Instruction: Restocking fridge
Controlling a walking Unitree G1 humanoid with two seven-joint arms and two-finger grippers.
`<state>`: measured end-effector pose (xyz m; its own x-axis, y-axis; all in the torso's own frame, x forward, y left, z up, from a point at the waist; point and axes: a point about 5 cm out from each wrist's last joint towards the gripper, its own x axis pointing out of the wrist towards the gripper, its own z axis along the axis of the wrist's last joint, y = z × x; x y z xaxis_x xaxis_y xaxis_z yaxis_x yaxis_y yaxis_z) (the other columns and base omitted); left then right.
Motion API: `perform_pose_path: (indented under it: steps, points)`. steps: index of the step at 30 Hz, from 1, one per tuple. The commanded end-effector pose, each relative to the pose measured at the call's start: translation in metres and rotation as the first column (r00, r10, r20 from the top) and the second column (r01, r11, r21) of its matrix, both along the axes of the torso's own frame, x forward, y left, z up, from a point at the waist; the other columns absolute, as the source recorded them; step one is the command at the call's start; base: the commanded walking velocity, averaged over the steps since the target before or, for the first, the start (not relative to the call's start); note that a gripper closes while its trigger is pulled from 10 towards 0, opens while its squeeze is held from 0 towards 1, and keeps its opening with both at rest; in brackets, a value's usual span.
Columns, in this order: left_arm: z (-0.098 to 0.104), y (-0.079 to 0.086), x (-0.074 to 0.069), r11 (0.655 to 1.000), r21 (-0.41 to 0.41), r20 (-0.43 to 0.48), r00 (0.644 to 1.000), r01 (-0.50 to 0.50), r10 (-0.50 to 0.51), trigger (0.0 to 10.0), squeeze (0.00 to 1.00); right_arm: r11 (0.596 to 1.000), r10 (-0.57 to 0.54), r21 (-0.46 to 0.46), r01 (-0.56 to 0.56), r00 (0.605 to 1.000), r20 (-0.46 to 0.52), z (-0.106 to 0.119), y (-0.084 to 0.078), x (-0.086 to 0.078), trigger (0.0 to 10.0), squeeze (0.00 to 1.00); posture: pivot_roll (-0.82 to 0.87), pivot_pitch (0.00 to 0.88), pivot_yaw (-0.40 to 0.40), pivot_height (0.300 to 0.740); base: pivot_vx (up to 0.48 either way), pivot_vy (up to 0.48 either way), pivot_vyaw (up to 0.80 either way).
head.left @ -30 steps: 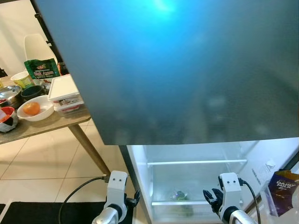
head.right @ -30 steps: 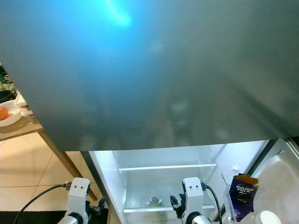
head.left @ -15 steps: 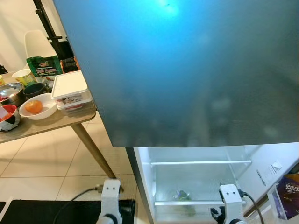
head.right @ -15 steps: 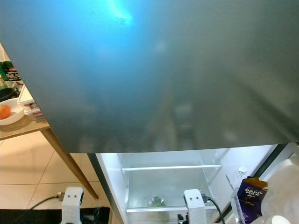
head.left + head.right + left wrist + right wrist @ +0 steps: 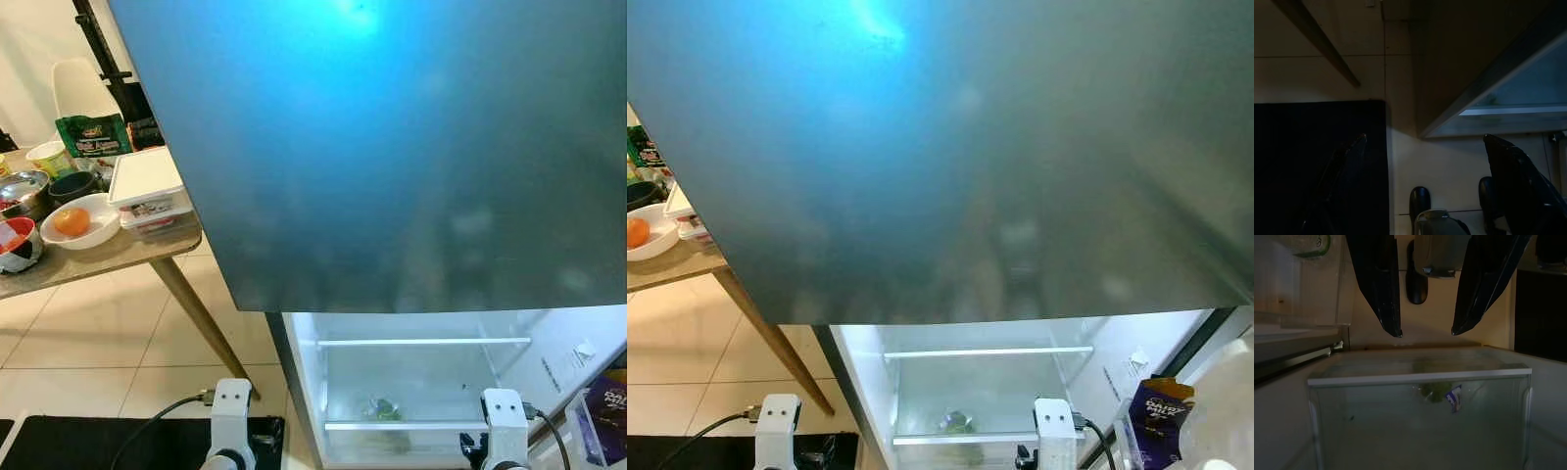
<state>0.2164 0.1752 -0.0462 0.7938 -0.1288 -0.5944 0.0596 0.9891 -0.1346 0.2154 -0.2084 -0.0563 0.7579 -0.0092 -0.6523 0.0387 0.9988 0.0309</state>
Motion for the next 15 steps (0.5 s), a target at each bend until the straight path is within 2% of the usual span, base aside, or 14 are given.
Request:
perform_pose_path:
  steps: [1, 4, 15]
  points:
    - [-0.0012, -0.0005, -0.0016, 1.000, -0.015, -0.004, 1.000, -0.011, 0.011, 10.0, 0.00, 1.000, -0.021, 0.010, 0.021, 1.000, -0.015, -0.0033, 0.0008, -0.0040, 10.0, 0.00, 0.04, 0.091, 0.067, 0.734, 0.000, 0.000, 0.00]
    - [-0.0012, -0.0015, -0.0019, 1.000, -0.021, -0.004, 1.000, -0.007, 0.007, 10.0, 0.00, 0.999, -0.029, 0.014, 0.029, 0.999, -0.021, -0.0050, 0.0010, -0.0067, 10.0, 0.00, 0.03, 0.092, 0.072, 0.734, 0.000, 0.000, 0.00]
    - [-0.0005, -0.0036, -0.0013, 1.000, -0.031, 0.000, 1.000, 0.002, -0.002, 10.0, 0.00, 0.999, -0.030, 0.017, 0.031, 0.999, -0.035, -0.0079, 0.0004, -0.0113, 10.0, 0.00, 0.03, 0.086, 0.072, 0.734, -0.244, 0.000, 0.00]
